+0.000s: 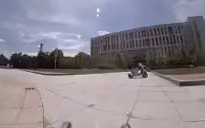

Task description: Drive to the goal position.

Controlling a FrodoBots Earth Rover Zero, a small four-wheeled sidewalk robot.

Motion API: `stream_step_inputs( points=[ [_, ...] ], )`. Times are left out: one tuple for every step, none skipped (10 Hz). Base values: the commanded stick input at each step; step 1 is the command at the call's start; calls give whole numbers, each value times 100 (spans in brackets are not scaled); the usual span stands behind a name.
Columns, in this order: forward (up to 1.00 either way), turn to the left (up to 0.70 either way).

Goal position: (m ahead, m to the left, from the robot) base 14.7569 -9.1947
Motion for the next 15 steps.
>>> stream_step_inputs(
  points=[
    [70,14],
    [70,3],
    [70,2],
    [70,2],
    [70,2],
    [70,3],
    [70,2],
    [70,2],
    [70,2],
    [70,2],
    [70,2],
    [70,2],
    [70,2],
    [70,2],
    [70,2]
  ],
)
